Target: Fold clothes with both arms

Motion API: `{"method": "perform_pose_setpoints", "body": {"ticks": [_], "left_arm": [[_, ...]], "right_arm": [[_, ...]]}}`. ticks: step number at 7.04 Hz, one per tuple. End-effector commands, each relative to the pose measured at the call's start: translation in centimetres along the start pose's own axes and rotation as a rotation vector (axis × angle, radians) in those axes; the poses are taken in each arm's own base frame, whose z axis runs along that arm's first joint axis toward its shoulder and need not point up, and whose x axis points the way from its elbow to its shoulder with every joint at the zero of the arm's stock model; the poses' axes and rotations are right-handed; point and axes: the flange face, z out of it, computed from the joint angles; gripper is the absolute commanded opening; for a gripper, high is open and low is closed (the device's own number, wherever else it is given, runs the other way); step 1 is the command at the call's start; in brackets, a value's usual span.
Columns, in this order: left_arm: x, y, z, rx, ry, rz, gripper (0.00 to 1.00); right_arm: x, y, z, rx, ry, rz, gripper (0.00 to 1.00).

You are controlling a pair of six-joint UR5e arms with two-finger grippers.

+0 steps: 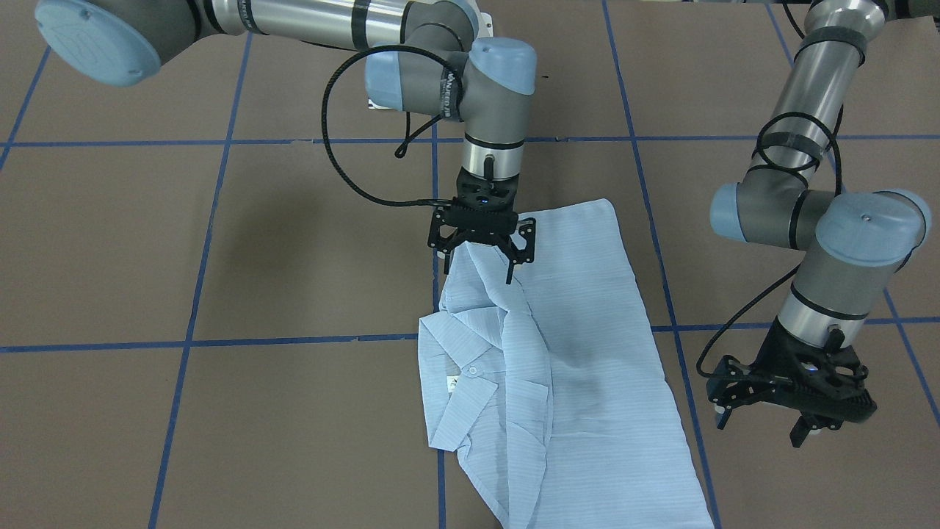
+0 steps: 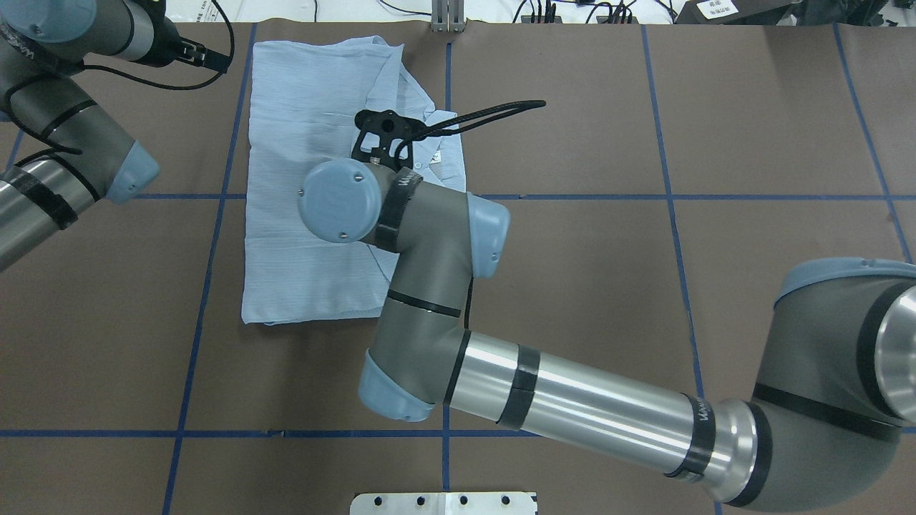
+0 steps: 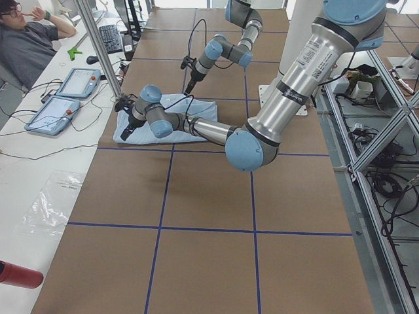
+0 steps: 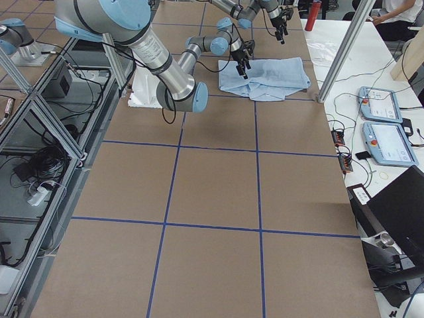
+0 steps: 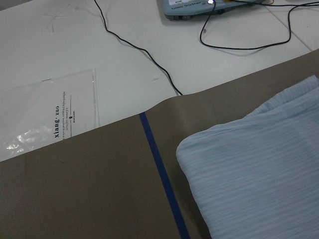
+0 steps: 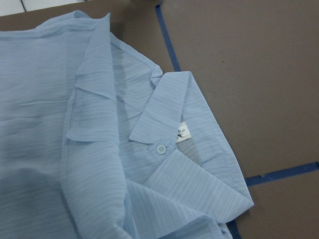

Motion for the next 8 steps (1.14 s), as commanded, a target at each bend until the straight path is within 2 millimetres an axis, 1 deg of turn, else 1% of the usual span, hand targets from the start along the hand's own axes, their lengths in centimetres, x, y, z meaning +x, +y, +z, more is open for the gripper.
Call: {"method": "perform_pose_setpoints", "body": {"ticks": [1, 2, 3, 5, 6, 7, 8], "left_arm": [[-0.9, 1.9, -0.8, -0.003, 0.003, 0.000, 1.00], [-1.3, 2.4, -1.2, -0.001, 0.003, -0.002, 1.00], [-1.3, 2.5, -1.3, -0.001, 0.005, -0.008, 1.00], [-1.5, 2.7, -1.3, -0.002, 0.003, -0.013, 1.00], [-1.4, 2.7, -1.4, -0.001, 0.003, -0.015, 1.00], [-1.5, 2.7, -1.3, -0.002, 0.003, -0.015, 1.00], [-1.5, 2.7, -1.3, -0.002, 0.003, -0.015, 1.00]], "right_arm": [[-4.0, 1.8, 0.8, -0.015, 0.069, -0.172, 1.00], [-5.2, 3.0, 0.5, -0.012, 0.102, -0.252, 1.00], [-6.1, 4.8, 0.2, 0.017, 0.124, -0.370, 0.99], [-6.0, 7.0, 0.6, -0.009, 0.169, -0.538, 0.98], [-5.9, 7.7, 0.6, -0.029, 0.163, -0.599, 0.88], [-6.0, 8.3, 0.4, -0.083, 0.142, -0.646, 0.72], [-5.8, 9.0, 0.6, -0.153, 0.121, -0.671, 0.63]]}}
